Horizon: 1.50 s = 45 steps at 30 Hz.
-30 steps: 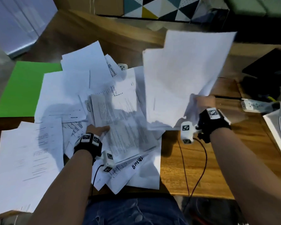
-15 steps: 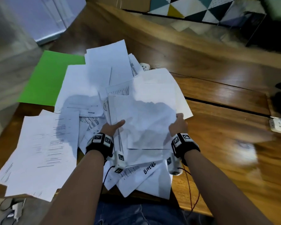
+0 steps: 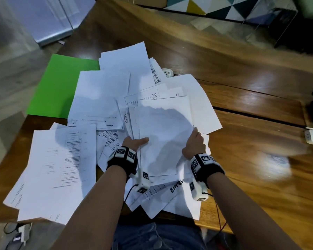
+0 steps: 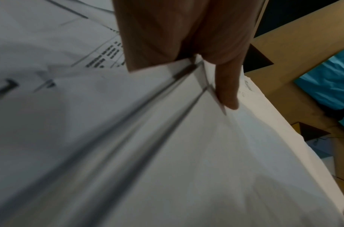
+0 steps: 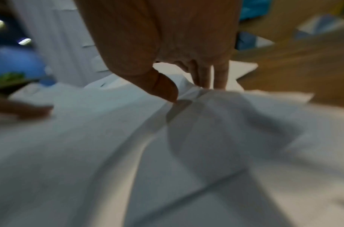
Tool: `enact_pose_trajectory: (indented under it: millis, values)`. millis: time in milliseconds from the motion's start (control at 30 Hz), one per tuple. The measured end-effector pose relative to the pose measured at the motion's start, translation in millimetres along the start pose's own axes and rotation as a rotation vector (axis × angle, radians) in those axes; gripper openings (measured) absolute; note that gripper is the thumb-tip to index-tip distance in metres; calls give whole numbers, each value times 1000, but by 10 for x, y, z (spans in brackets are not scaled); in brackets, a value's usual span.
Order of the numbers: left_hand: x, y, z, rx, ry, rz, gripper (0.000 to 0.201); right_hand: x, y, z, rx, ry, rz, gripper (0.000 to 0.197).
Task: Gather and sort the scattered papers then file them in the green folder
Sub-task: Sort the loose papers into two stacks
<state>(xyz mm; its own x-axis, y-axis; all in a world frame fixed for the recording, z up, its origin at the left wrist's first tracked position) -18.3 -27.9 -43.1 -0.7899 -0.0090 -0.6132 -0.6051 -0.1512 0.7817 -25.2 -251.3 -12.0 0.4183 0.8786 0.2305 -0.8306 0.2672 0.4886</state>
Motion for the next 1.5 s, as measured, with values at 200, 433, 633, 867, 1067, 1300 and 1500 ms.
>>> enact_pose_trajectory:
  millis: [200,433,633,867,1067,1300,1500]
  values:
    - [-73,-17,-2,-24,-13,-123,90,122,-51,-37,66,-212,41,82]
    - [-438,-194,705,-136,74,-138,84,87,-328,197,-131,-234,84,49]
    - [-800,-71,1174,-302,10,-178,58,239,-768,480,-45,-241,-54,58]
    - [-659,-279,1186,-324,-103,-148,55,428,-1093,516,79,-367,-93,57]
    - [-699,-266,1051,-310,-120,-189,54,532,-1100,441,4,-383,-98,64]
    - [-702,-234,1010,-307,-142,-202,56,706,-940,341,-143,-291,-178,50]
    - [-705,-196,1005,-303,-134,-186,56,808,-1018,335,-44,-359,-41,52]
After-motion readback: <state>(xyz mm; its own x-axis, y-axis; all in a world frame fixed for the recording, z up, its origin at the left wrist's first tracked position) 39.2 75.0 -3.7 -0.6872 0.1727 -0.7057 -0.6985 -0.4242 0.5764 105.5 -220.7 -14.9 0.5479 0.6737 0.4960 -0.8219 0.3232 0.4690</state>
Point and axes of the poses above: each hand's wrist, its own y-axis away from the middle knuckle, its own z-axis out of the back of the hand, x = y × z, the point moved 1 cm from there along -y, towards the middle knuckle, and after that the axes turned 1 degree about z, right-handed, at the moved point
